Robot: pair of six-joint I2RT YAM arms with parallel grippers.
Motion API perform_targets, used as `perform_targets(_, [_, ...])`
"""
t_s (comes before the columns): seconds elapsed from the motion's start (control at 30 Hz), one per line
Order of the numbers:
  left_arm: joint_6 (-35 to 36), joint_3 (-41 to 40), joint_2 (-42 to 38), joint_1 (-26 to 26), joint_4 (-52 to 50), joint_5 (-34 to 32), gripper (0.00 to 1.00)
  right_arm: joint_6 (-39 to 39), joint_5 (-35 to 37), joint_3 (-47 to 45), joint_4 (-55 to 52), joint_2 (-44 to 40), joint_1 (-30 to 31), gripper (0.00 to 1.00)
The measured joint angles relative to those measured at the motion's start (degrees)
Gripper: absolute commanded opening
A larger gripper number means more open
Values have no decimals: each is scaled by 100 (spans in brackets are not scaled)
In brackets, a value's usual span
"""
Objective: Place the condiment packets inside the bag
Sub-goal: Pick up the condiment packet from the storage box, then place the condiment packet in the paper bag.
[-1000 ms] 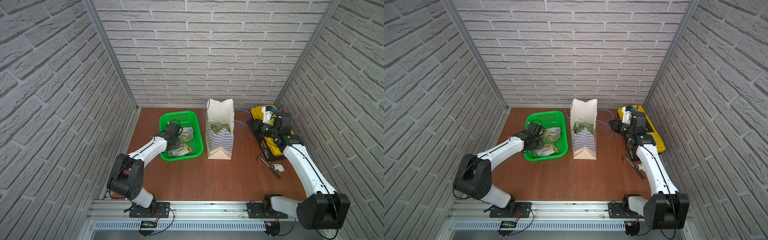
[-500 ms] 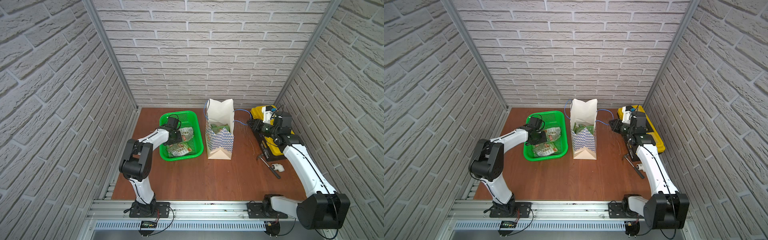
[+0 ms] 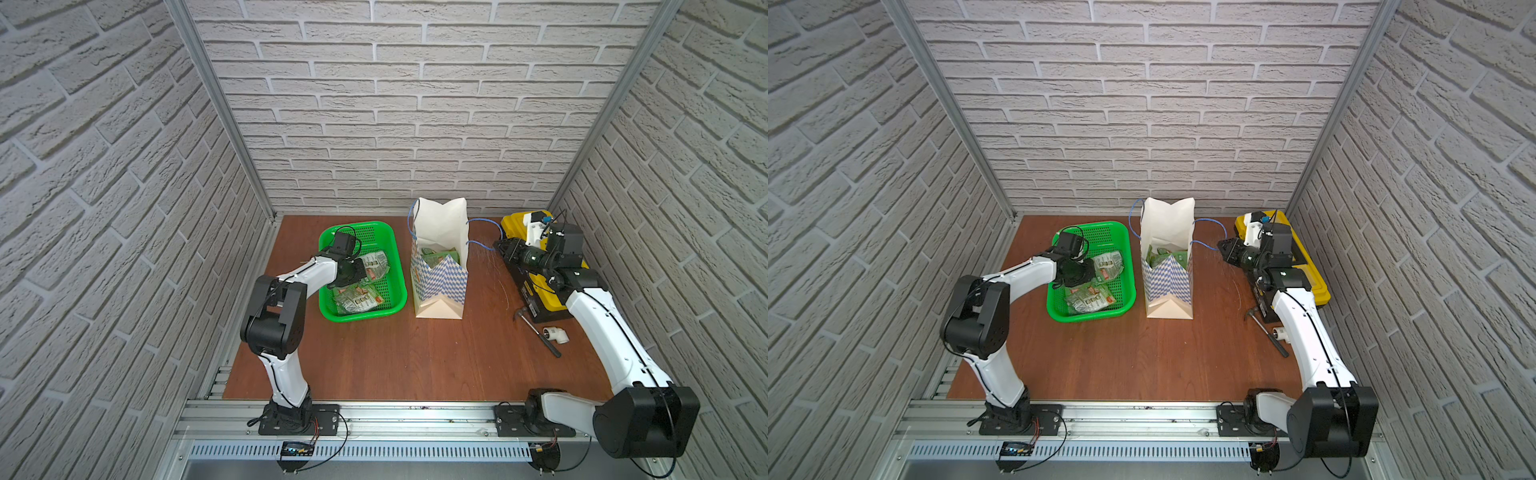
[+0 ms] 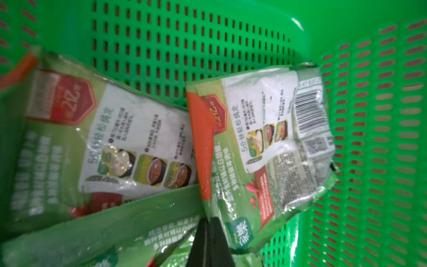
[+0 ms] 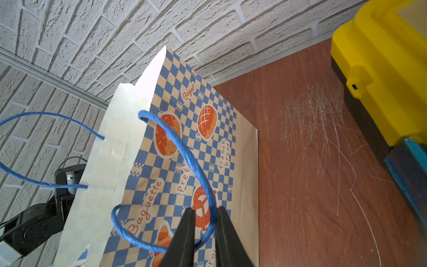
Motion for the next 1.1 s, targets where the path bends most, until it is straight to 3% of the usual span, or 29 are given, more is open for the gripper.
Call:
perform_targets(0.67, [68, -348, -3571, -435, -669, -737, 0, 4, -24, 0, 22, 15, 0, 21])
perform_targets(0.9, [70, -181, -4063, -667, -1034, -785, 0, 42, -46, 0, 44, 28, 0, 21])
perform_targets(1.1, [79, 560, -4118, -1147, -1246, -802, 0, 44, -46, -22, 42, 37, 0, 21])
